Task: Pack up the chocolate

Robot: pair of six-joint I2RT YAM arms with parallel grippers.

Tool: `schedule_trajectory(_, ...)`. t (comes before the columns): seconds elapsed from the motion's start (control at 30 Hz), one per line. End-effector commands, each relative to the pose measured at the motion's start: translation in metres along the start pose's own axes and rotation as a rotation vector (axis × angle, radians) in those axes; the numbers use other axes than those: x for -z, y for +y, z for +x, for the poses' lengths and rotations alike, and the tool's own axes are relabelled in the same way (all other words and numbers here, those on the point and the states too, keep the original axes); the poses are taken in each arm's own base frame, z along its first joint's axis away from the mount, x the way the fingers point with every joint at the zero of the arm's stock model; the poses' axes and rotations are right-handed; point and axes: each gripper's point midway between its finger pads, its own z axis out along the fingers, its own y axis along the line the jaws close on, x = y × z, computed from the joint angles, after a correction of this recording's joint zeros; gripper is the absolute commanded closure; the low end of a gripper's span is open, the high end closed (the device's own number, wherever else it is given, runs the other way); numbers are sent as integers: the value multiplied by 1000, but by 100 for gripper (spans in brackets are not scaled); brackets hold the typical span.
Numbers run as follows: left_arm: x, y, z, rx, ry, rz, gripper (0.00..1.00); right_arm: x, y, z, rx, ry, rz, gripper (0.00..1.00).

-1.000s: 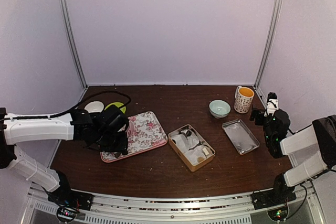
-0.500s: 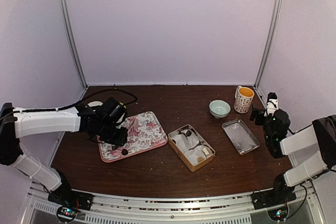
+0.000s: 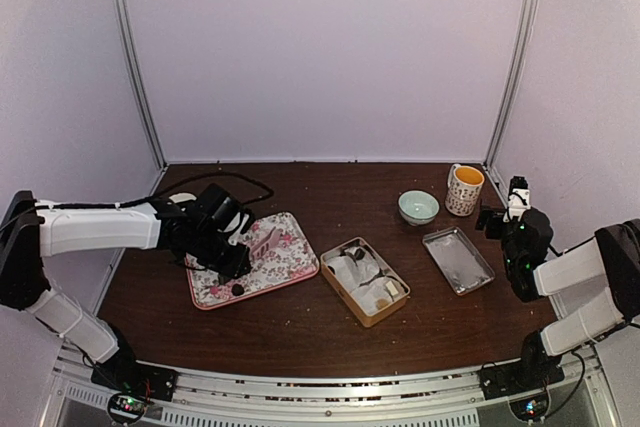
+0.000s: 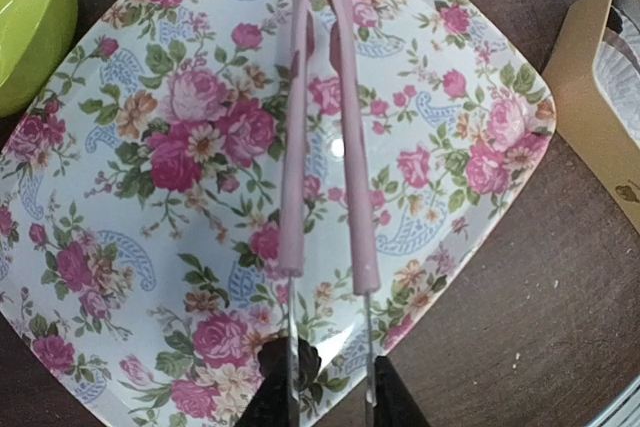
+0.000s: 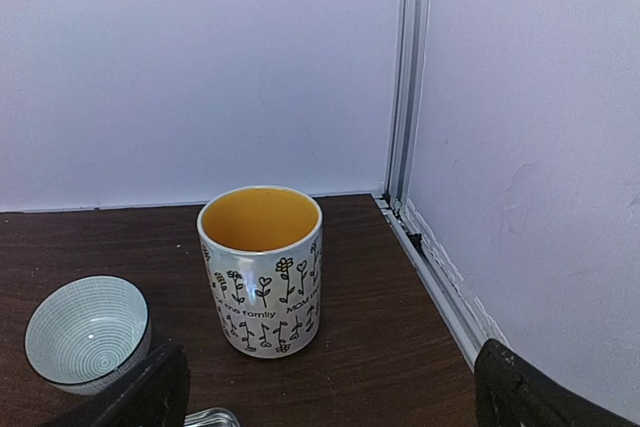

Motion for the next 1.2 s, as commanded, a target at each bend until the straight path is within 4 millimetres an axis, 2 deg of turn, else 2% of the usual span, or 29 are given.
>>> schedule_trajectory(0.0, -7, 1, -5, -33, -13, 8, 76, 1, -5, -13, -5, -38, 19, 0)
schedule_trajectory(0.2, -10, 2, -11, -52, -13, 4, 76, 10, 8, -27, 42, -24, -4, 0)
schedule_trajectory(0.3, -13, 3, -13, -61, -7, -2, 76, 12, 15, -21, -3, 58, -20, 0)
schedule_trajectory(0.4, -14, 2, -15, -67, 0, 9, 76, 18, 19, -1, 43, 194, -5, 0)
schedule_trajectory(0.5, -17, 3, -14, -74, 8, 5, 77, 27, 24, 6, 92, 278, -19, 0)
schedule_trajectory(0.8, -24, 9, -20, -119, 29, -18, 77, 47, 71, 38, 227, 686, -218, 0)
schedule_trajectory(0.9, -27, 13, -22, -118, 34, -27, 71, 57, 95, 60, 202, 821, -342, 0)
schedule_trajectory(1.0, -26, 15, -23, -112, 29, -27, 64, 66, 109, 83, 199, 939, -399, 2)
schedule_trajectory(1.07, -26, 18, -22, -112, 28, -40, 61, 72, 116, 96, 219, 1008, -423, 7)
schedule_trajectory(1.17, -25, 22, -21, -108, 30, -64, 58, 76, 121, 113, 265, 1074, -408, 9)
